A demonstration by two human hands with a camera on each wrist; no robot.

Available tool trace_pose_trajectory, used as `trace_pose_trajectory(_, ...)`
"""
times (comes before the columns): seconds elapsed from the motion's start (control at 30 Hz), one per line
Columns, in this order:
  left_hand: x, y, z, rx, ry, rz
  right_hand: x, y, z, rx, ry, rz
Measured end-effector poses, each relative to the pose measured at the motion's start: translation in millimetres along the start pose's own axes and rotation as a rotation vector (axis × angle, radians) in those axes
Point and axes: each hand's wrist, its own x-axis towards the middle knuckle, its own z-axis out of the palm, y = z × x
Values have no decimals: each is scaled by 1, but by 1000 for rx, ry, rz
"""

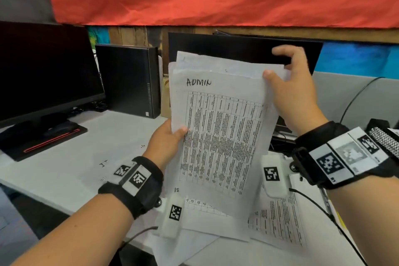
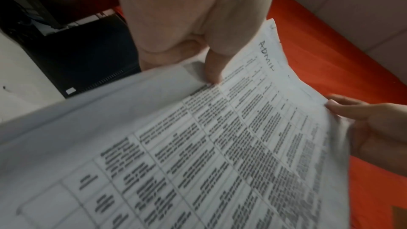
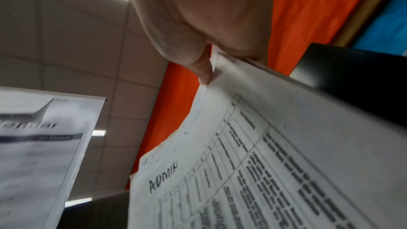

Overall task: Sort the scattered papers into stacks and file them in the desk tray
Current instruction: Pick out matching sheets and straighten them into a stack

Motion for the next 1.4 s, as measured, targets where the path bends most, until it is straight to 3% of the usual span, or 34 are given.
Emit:
trace_pose_trajectory(0.1, -7, -6, 8, -49, 60, 7, -5, -3, 1, -177, -135, -28)
trace_pose_trajectory(0.2, -11, -14, 11, -49, 41, 2, -8, 2, 1, -264, -172, 39)
trace_pose_trajectory(0.33, -12, -15, 13, -68, 111, 11, -15, 10, -2, -48, -99, 43)
trace_pose_trajectory(0.43, -10, -10, 10, -111, 186, 23, -29, 26, 1, 254, -78, 212)
trace_pose_trajectory(0.57, -11, -5, 12, -177, 235, 45, -65, 48, 17, 189, -249, 394)
trace_pose_trajectory(0.63, -14, -1, 18, -191, 263, 69, -78, 50, 26, 159, -248, 413)
trace_pose_trajectory(0.83, -29, 13, 34, -153, 294, 204, -86, 41, 34, 192, -119, 321)
trace_pose_trajectory(1.03, -32, -2, 29, -89, 252, 133, -95, 43, 34, 212, -159, 374)
trace_pose_trajectory(1.17, -30, -6, 26, -111, 240, 100, -62, 25, 19, 291, -83, 189)
trace_pose_trajectory(1.3, -27, -9, 25, -156, 243, 97, -23, -1, 10, 110, -95, -68)
trace_pose_trajectory(1.4, -27, -12, 22, -178, 236, 86, -7, -8, 12, -138, -202, -67)
